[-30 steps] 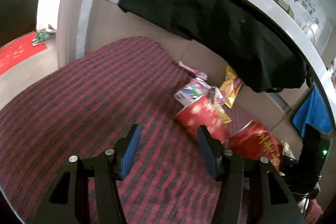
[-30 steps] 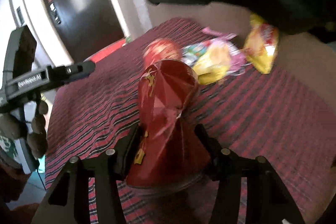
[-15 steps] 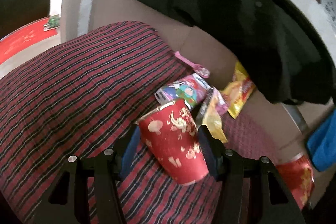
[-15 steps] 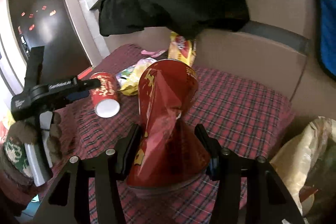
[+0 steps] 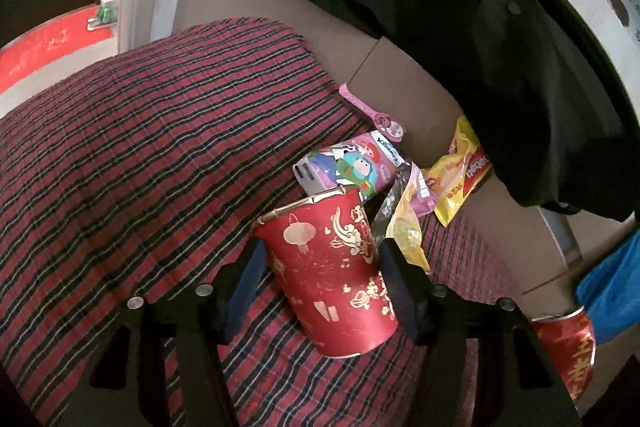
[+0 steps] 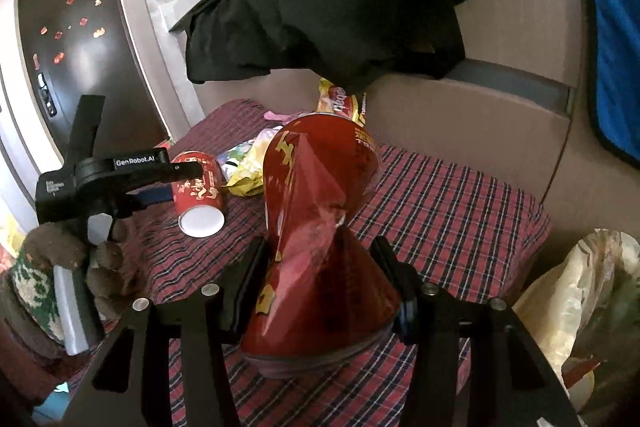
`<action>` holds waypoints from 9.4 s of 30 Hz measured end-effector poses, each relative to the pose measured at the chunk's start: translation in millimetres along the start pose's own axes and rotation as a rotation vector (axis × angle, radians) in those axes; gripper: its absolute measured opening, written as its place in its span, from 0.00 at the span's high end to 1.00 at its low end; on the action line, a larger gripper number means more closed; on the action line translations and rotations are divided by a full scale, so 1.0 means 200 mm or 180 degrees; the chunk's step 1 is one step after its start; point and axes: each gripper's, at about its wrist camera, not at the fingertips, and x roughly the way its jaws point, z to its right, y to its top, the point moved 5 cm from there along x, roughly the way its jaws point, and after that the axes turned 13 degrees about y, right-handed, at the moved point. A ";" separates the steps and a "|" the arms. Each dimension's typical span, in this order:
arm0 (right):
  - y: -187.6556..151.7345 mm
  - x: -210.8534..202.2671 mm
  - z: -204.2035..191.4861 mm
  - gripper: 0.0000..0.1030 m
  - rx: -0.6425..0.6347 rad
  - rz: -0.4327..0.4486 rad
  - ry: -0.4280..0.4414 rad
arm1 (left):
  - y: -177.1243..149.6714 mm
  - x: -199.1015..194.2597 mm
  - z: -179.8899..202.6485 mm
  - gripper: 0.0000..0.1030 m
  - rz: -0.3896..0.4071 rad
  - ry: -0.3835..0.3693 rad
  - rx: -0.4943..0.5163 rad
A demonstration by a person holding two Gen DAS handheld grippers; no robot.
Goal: Collect trash
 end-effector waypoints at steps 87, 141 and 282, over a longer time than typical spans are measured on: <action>0.02 -0.54 0.35 0.52 0.0134 0.0382 -0.0643 | -0.48 -0.52 0.88 0.46 0.0945 -0.0483 0.1940; -0.26 -1.15 0.92 0.39 0.0458 0.0744 -0.1442 | -1.05 -0.47 1.66 0.39 0.0464 -0.1415 0.2093; -0.01 -1.19 0.32 0.68 0.0087 0.1202 -0.1155 | -0.73 -1.02 1.18 0.76 0.1493 -0.0989 0.1733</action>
